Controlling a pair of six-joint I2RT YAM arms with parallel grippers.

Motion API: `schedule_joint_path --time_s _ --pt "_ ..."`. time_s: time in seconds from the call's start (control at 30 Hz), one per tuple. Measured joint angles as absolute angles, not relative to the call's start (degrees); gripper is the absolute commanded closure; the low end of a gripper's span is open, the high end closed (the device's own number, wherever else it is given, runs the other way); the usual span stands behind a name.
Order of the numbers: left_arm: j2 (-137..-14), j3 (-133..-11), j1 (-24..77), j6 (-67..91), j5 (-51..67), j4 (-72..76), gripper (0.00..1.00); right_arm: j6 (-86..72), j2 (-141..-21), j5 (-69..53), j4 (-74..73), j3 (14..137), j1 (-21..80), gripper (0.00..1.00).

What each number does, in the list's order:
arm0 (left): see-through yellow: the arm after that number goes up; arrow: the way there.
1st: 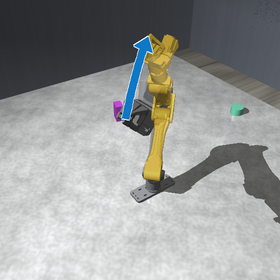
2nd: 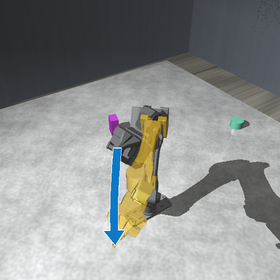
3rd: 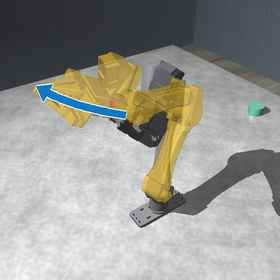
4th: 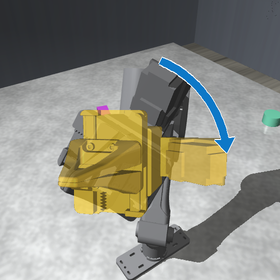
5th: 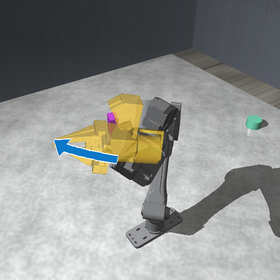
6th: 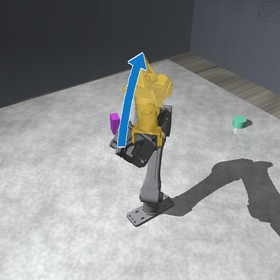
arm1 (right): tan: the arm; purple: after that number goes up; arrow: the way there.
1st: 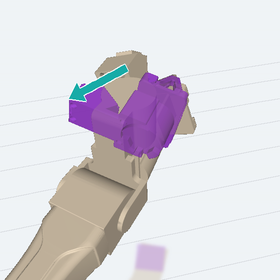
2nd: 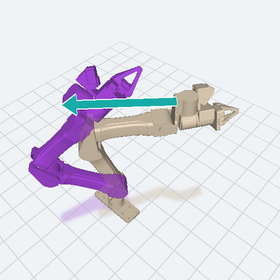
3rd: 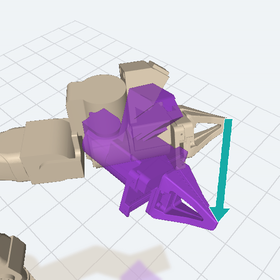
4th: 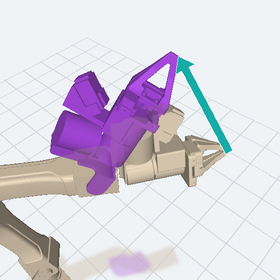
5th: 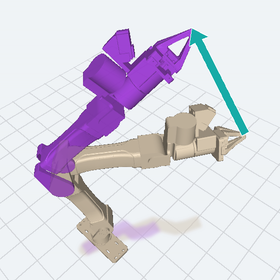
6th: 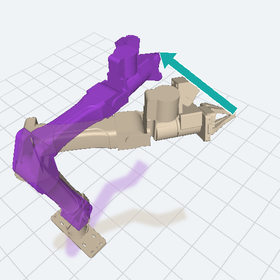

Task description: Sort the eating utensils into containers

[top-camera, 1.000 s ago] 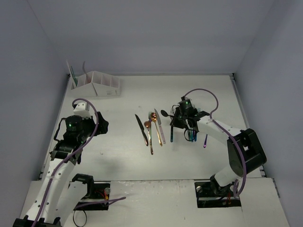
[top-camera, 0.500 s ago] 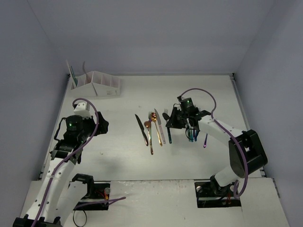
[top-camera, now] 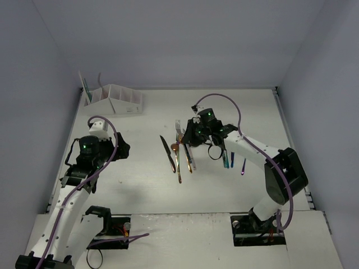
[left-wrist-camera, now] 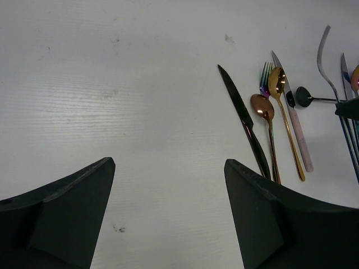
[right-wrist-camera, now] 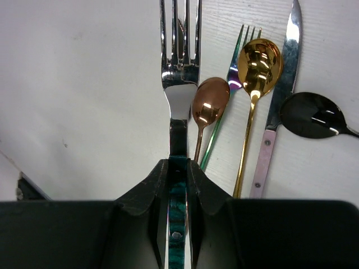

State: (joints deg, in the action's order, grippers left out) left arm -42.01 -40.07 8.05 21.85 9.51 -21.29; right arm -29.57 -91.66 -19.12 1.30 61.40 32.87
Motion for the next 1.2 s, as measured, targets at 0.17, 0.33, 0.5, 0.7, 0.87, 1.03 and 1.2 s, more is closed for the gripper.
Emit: schedule_joint_path --time_s 0.17,0.33,0.5,0.7,0.87,1.03,1.2 --pt "-42.0 -40.07 8.05 22.8 11.1 -21.28 0.23 -26.21 -94.55 -15.9 2.82 64.93 36.65 1.0" --pt "-41.73 -40.16 10.77 28.82 13.64 -19.55 0.23 -21.54 -93.76 -11.78 6.94 65.43 42.6 1.0" --pt "-42.78 -42.46 18.52 35.8 13.19 -15.09 0.23 -18.75 -87.1 -9.96 13.36 60.73 47.57 1.0" --pt "-48.26 -46.12 29.42 40.41 6.81 -7.73 0.26 -16.81 -77.84 -8.51 19.22 56.27 49.12 1.0" --pt "-53.36 -46.97 33.99 42.66 2.04 -3.1 0.31 -16.14 -75.73 -8.34 21.59 55.06 49.32 1.0" --pt "-57.6 -49.35 36.52 43.24 -0.97 -1.29 0.39 -16.07 -75.4 -8.18 21.68 53.08 49.54 1.0" --pt "-60.1 -50.86 37.6 43.98 -2.95 1.41 0.53 -15.9 -74.95 -7.63 21.68 51.92 49.56 1.0"
